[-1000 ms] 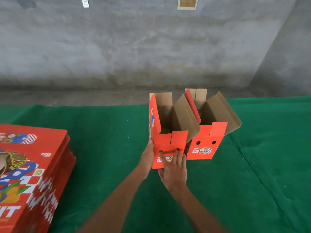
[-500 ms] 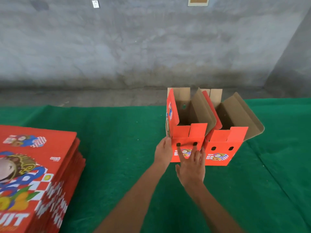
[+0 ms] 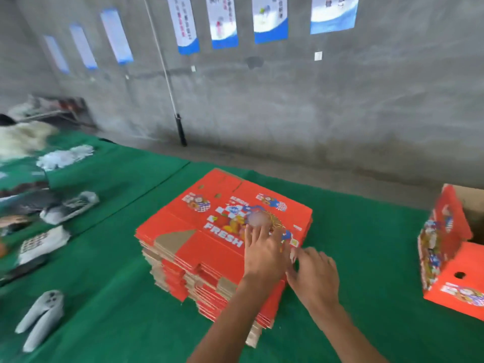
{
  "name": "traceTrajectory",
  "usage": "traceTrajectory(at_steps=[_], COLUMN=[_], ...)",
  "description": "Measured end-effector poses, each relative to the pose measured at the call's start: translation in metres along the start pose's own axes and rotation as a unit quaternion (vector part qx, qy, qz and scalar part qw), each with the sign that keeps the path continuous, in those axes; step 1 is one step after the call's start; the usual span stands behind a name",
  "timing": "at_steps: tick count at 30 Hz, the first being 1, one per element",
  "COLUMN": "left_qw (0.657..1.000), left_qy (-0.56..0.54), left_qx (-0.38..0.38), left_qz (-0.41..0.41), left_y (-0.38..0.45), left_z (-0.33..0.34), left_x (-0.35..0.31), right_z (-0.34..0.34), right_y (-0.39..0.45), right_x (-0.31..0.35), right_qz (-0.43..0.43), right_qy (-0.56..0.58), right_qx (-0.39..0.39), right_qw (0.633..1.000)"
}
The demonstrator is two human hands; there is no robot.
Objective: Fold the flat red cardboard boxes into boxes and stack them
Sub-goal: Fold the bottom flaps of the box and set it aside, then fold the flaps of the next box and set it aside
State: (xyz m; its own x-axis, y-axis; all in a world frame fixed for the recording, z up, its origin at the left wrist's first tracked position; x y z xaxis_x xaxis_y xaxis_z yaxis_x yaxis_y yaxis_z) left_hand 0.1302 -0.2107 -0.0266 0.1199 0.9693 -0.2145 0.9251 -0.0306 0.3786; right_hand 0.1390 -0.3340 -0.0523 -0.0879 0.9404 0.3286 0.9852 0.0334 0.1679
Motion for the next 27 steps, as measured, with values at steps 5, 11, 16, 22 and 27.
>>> traceTrajectory(at_steps=[5,11,16,22,27], left_qw=[0.994,0.965,0.970,0.962,0.939], left_qy=[0.092,0.112,0.095,0.154,0.273], left_qx=[0.008,0.065,0.064,0.118,0.159], left_qz=[-0.061,-0.227,-0.216,-0.193,-0.137], left_y=[-0.045,-0.082,-0.089,-0.086,-0.082], left_z=[-0.058,-0.101,-0.115,-0.126,-0.133], left_x=[0.102,0.221,0.254,0.269,0.264], right_z=[0.022,0.047,0.049,0.038,0.022], right_y=[-0.032,-0.062,-0.061,-0.057,-0.059], right_x=[0.070,0.113,0.120,0.126,0.130], right_qz=[-0.031,0.031,0.027,-0.064,-0.172], right_qy=[-0.014,-0.045,-0.067,-0.188,-0.257], right_qx=[0.054,0.141,0.130,0.072,0.056], right_qw=[0.998,0.989,0.989,0.977,0.949])
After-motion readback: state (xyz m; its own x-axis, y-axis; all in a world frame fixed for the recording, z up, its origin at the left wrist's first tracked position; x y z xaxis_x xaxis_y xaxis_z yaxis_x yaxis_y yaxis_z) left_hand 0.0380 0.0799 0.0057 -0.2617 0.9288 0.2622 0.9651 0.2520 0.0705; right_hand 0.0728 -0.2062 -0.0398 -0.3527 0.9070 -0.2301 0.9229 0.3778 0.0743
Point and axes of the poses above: each hand's wrist, its own y-axis towards the middle knuckle, its own z-axis out of the palm, x = y × z, the point moved 1 cm from there along y, towards the middle knuckle, and after that the axes turned 13 degrees about z, right-handed, at the moved point
